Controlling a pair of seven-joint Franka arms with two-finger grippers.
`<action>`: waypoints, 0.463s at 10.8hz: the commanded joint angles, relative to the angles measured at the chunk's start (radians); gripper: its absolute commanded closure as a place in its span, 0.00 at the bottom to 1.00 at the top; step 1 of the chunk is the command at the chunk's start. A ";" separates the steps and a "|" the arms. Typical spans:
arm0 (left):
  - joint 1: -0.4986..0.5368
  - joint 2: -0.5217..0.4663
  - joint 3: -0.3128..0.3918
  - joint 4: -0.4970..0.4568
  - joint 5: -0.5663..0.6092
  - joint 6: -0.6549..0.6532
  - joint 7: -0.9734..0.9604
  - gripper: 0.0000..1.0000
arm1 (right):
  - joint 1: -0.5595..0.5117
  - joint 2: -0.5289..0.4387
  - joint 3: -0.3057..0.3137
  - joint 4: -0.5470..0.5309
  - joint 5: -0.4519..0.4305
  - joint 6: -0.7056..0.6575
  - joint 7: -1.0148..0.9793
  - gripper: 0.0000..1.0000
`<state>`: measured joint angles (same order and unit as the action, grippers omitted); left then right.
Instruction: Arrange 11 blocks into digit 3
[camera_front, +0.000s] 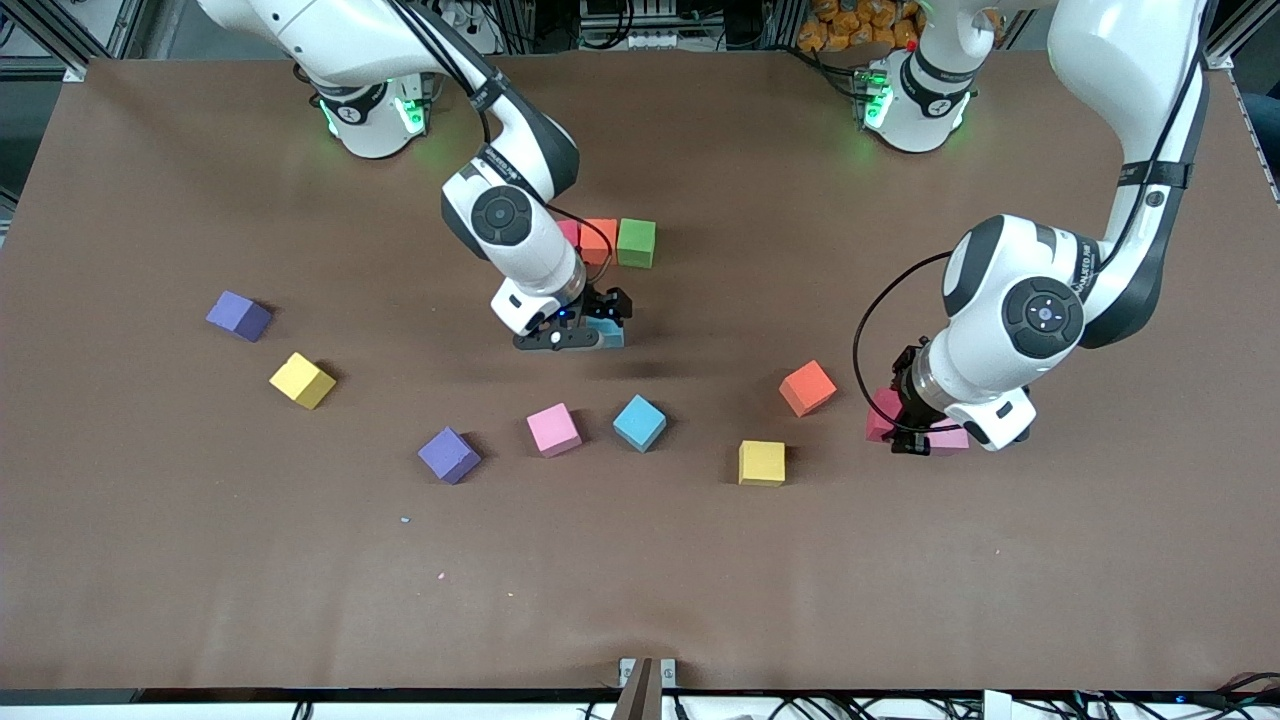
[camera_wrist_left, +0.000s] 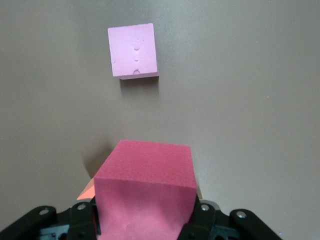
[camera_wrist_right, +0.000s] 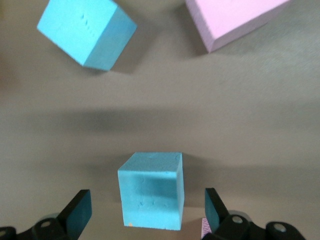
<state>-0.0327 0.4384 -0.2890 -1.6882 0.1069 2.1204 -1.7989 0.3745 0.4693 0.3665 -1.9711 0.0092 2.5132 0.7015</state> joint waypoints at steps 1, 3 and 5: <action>0.007 0.000 -0.007 0.016 -0.021 -0.033 -0.010 0.94 | 0.007 0.018 0.003 -0.009 -0.066 0.025 0.030 0.00; 0.004 0.000 -0.010 0.016 -0.021 -0.040 -0.010 0.94 | 0.029 0.040 0.003 -0.008 -0.081 0.032 0.032 0.00; -0.004 0.000 -0.010 0.016 -0.019 -0.056 -0.005 0.94 | 0.038 0.057 0.002 -0.008 -0.103 0.056 0.056 0.00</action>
<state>-0.0333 0.4384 -0.2952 -1.6869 0.1069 2.0925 -1.8012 0.4037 0.5101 0.3689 -1.9819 -0.0518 2.5464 0.7120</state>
